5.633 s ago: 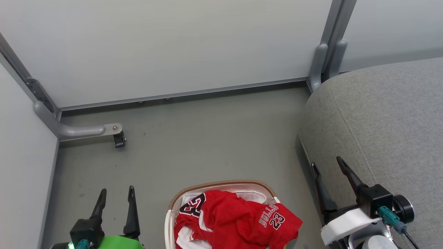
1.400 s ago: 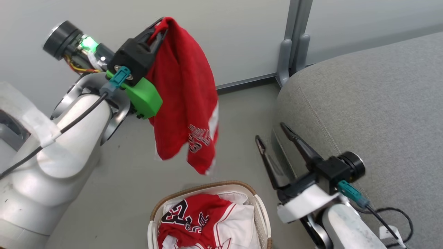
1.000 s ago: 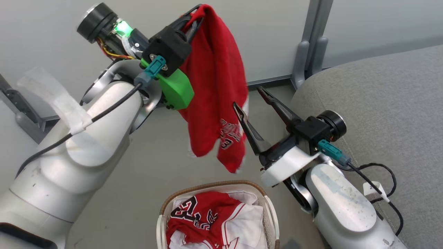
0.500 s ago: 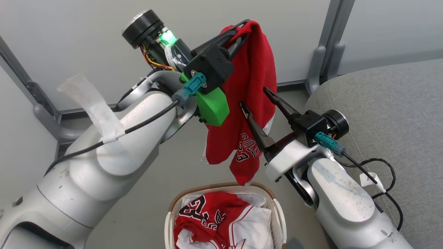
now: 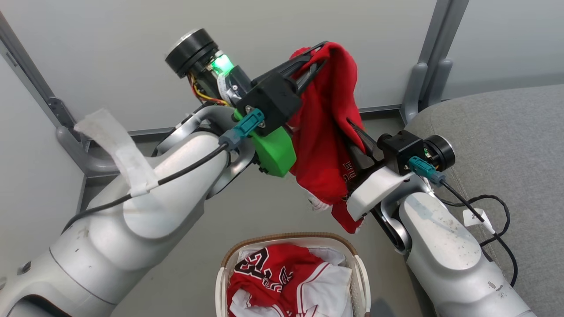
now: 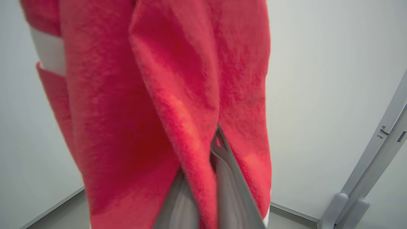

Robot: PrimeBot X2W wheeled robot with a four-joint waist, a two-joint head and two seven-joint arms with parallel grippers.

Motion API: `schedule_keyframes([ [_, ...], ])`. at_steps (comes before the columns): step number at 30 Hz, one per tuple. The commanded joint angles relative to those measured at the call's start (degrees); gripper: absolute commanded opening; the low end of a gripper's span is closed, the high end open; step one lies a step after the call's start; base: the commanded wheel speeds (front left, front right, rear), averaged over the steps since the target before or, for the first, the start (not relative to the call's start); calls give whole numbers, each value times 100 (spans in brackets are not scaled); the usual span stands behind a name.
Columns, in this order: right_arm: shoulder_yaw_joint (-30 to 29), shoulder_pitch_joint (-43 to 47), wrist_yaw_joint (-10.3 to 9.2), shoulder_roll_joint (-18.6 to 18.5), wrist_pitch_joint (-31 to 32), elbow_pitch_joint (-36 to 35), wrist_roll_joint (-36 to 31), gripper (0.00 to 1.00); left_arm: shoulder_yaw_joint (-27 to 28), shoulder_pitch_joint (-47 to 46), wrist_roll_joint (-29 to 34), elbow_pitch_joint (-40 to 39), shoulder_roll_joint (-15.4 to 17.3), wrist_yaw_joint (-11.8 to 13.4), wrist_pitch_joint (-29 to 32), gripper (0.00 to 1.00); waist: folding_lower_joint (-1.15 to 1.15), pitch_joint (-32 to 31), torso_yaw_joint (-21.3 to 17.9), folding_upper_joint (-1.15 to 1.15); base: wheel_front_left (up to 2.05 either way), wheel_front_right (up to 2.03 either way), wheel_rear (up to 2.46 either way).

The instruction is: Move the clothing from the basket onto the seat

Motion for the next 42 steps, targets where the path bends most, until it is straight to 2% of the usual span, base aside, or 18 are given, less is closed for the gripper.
schedule_keyframes([
  [1,-5,-12,-6,-19,-10,16,38,0,41,149,-82,37,67,61,-42,0,0,5,-9,0,0,0,0],
  [7,-56,65,-6,-20,-10,16,39,0,166,592,-263,192,226,262,-290,0,0,26,-48,0,0,0,0],
  [8,-72,78,-6,-20,-11,16,34,0,191,669,-303,220,246,299,-343,4,0,28,-52,0,0,0,0],
  [11,-144,126,-6,-20,-10,6,25,0,282,966,-445,318,287,450,-579,44,0,33,-66,0,0,0,0],
  [12,-171,139,-6,-20,-10,6,18,0,320,1069,-488,348,282,493,-652,63,0,36,-68,0,0,0,0],
  [13,-206,153,-6,-20,-10,13,3,0,362,1210,-547,390,275,541,-737,99,0,39,-69,0,0,0,0],
  [20,-433,230,-6,-18,-10,78,-104,0,550,1985,-799,711,217,735,-1072,100,0,68,-71,0,0,0,0],
  [25,-499,250,-6,-19,-11,66,-188,0,682,2477,-816,903,152,717,-1116,100,0,100,-94,0,0,0,0],
  [35,-553,263,-6,-20,-11,27,-250,0,1319,3275,-604,809,-75,550,-1119,100,0,185,-196,0,0,0,0],
  [42,-610,79,-6,-23,-11,-4,-332,0,1720,3459,-342,708,-261,394,-1118,100,0,401,-457,0,0,0,0],
])
